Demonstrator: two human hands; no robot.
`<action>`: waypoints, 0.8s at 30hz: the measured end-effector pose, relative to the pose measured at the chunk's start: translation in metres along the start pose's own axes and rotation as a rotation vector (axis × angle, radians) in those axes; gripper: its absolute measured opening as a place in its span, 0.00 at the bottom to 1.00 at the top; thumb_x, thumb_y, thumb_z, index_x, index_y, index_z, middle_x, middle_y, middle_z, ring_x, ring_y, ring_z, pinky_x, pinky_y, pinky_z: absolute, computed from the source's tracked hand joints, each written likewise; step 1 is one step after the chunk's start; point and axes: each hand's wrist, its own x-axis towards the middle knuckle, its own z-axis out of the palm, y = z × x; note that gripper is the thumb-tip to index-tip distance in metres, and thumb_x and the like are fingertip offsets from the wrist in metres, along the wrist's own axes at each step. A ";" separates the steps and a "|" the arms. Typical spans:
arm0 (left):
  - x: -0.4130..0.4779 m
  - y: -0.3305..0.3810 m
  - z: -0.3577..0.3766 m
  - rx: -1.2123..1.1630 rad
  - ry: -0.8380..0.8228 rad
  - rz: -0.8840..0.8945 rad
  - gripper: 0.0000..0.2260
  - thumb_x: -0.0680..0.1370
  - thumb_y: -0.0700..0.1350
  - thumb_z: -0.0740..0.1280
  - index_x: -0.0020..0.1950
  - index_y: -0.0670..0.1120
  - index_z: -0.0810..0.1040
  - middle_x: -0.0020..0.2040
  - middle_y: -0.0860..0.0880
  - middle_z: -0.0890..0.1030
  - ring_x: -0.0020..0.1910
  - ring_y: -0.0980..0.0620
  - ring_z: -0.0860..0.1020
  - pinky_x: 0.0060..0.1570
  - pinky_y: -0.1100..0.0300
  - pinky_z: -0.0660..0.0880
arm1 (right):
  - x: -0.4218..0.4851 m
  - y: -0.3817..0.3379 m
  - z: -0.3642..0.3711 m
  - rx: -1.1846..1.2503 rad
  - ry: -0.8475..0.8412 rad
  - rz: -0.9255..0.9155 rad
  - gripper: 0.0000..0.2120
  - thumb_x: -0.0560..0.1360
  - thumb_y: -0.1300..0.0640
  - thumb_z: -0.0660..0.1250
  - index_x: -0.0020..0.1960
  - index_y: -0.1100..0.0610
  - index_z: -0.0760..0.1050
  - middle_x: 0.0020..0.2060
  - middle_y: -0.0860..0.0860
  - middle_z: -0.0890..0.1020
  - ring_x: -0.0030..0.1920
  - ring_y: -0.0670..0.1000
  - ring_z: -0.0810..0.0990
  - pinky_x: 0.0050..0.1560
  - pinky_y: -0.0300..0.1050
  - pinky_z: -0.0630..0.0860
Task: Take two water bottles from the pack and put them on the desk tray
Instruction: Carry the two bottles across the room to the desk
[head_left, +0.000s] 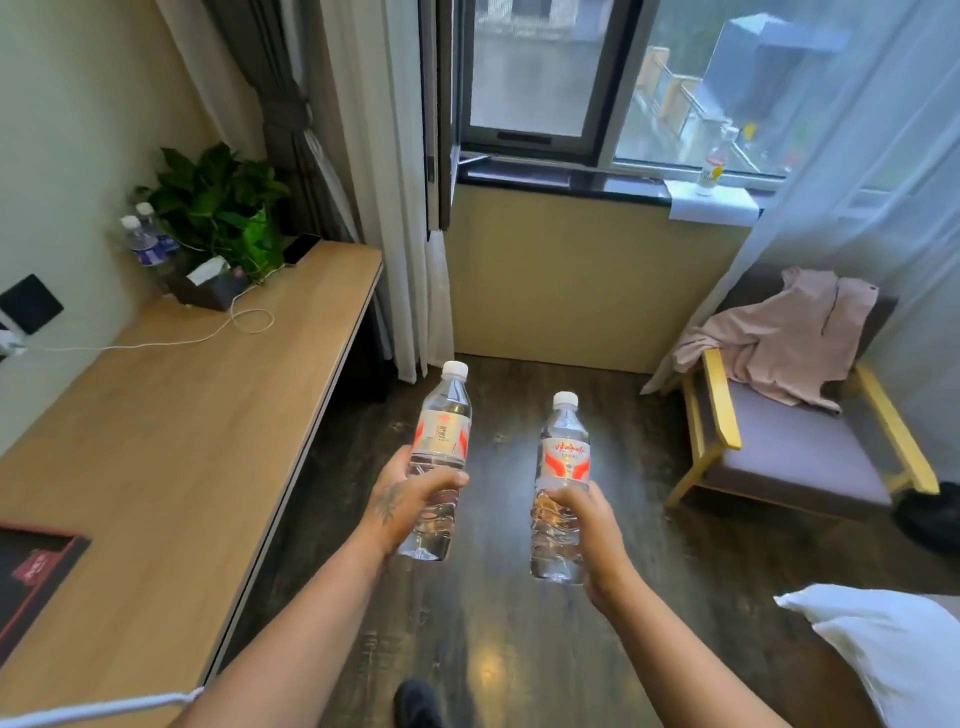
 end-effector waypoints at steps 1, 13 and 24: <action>0.010 0.006 -0.006 -0.010 0.005 0.006 0.37 0.62 0.55 0.81 0.69 0.48 0.76 0.59 0.40 0.85 0.56 0.40 0.86 0.58 0.42 0.85 | 0.009 -0.006 0.008 -0.005 -0.007 -0.003 0.23 0.67 0.50 0.70 0.60 0.58 0.74 0.49 0.60 0.83 0.45 0.57 0.84 0.47 0.55 0.83; 0.034 0.027 -0.109 -0.217 0.379 0.028 0.30 0.58 0.54 0.82 0.59 0.53 0.83 0.45 0.46 0.90 0.41 0.46 0.88 0.46 0.46 0.85 | 0.102 -0.046 0.136 -0.206 -0.328 0.038 0.30 0.68 0.47 0.69 0.67 0.58 0.71 0.57 0.61 0.82 0.52 0.60 0.84 0.53 0.57 0.83; -0.057 -0.009 -0.140 -0.519 1.023 -0.008 0.33 0.59 0.52 0.83 0.63 0.52 0.80 0.50 0.43 0.90 0.42 0.45 0.89 0.40 0.53 0.84 | 0.127 -0.046 0.273 -0.488 -0.964 0.102 0.35 0.61 0.43 0.76 0.66 0.55 0.75 0.51 0.61 0.85 0.45 0.58 0.87 0.46 0.55 0.83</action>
